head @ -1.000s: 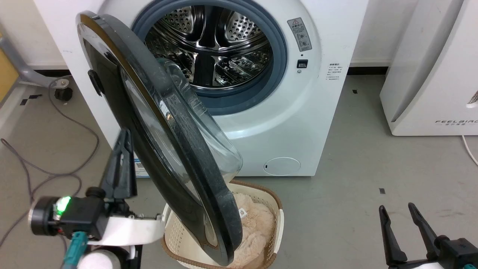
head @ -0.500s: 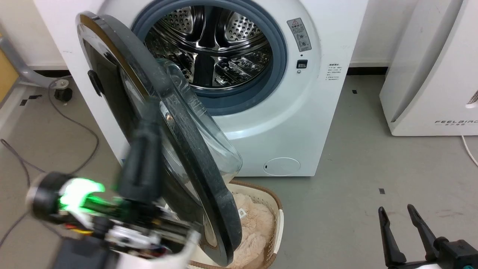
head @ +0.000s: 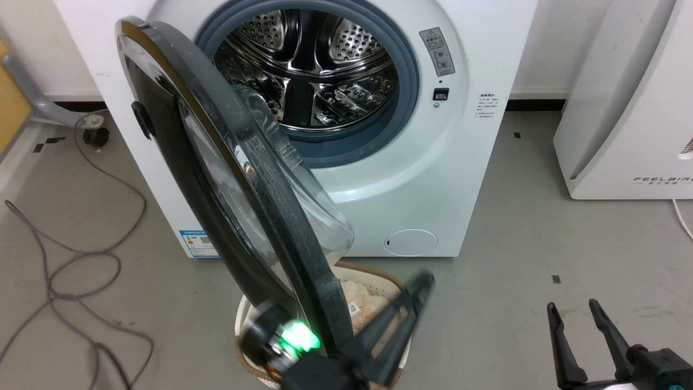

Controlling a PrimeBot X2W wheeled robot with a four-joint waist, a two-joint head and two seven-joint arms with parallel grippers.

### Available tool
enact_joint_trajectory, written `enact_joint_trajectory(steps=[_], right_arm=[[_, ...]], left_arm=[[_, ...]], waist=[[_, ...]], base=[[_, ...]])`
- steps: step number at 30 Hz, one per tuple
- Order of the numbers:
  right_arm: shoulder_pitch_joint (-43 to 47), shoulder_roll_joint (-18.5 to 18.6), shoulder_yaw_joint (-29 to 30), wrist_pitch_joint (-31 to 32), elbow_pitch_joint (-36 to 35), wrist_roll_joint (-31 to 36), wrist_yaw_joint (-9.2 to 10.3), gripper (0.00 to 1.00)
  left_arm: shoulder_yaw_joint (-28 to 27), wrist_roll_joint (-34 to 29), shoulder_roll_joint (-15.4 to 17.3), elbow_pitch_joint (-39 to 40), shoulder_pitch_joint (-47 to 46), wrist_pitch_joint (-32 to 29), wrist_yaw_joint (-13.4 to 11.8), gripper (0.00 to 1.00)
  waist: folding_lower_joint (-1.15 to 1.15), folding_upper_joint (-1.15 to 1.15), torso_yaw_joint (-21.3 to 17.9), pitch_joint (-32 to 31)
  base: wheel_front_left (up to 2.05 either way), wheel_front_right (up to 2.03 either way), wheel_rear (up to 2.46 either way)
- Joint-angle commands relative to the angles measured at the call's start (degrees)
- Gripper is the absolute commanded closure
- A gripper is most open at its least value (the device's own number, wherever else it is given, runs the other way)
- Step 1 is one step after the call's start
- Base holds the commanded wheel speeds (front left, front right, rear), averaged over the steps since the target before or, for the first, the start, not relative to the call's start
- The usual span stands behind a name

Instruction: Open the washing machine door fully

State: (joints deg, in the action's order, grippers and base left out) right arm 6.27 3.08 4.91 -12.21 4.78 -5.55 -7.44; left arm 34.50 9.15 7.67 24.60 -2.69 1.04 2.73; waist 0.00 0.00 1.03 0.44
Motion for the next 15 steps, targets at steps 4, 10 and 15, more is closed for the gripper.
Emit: enact_joint_trajectory(steps=[4,10,15], right_arm=[[-0.89,-0.2,-0.23,0.05,0.42,-0.18,-0.05,0.0],[-1.02,-0.2,0.06,0.74,0.67,0.45,-0.05,0.0],[-1.23,-0.2,-0.01,0.61,0.63,-0.33,-0.05,0.0]], left_arm=[[2.54,0.81,0.7,-5.11,2.79,-3.63,0.74,1.0],[1.91,-0.25,0.29,-14.36,2.32,-3.89,-1.36,1.0],[-2.09,-0.34,-1.17,-20.75,-0.73,-1.1,-5.16,1.0]], waist=[[0.0,0.0,-0.01,-0.21],[0.0,0.0,-0.05,0.0],[0.0,0.0,-0.18,0.38]], base=[[0.0,0.0,0.0],[0.0,0.0,0.0],[0.0,0.0,0.0]])
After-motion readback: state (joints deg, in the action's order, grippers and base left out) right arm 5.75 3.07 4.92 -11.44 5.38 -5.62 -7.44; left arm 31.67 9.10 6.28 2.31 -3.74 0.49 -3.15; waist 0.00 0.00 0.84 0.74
